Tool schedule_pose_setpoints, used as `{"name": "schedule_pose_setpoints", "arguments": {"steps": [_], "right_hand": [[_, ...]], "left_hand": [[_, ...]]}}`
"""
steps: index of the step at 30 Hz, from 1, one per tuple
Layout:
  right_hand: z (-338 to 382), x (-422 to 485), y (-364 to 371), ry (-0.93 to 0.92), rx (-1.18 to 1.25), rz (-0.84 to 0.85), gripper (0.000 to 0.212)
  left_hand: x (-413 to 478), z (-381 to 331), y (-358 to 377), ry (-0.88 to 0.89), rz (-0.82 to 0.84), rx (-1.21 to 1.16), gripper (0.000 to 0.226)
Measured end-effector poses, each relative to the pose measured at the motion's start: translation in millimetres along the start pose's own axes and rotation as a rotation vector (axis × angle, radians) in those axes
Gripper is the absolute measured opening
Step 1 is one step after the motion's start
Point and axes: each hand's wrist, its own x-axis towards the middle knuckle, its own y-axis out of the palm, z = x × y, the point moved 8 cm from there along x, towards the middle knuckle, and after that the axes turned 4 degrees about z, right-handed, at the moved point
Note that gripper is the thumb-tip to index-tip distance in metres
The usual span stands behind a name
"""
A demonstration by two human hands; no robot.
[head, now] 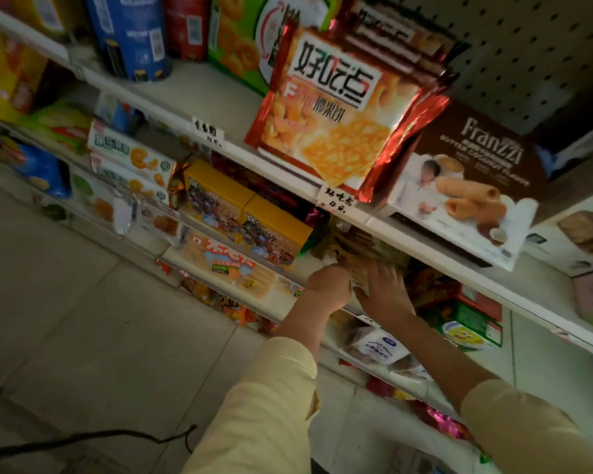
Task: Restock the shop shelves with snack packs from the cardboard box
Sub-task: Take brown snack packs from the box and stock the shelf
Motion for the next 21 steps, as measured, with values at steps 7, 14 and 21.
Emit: {"name": "schedule_pose_setpoints", "arguments": {"steps": [7,14,21], "right_hand": [[-31,-51,-39,0.037,0.491,-0.119,0.033],[-100,-118,-68,0.133,0.620,-0.318,0.026],[-185,-207,-50,0.382,0.683,-0.357,0.022]], "left_hand": [[-21,-74,-29,0.199,0.010,0.140,0.025],[-37,-163,-16,0.513,0.087,0.356,0.038],[-76,-262,41,0.785,0.091,0.417,0.028]]}}
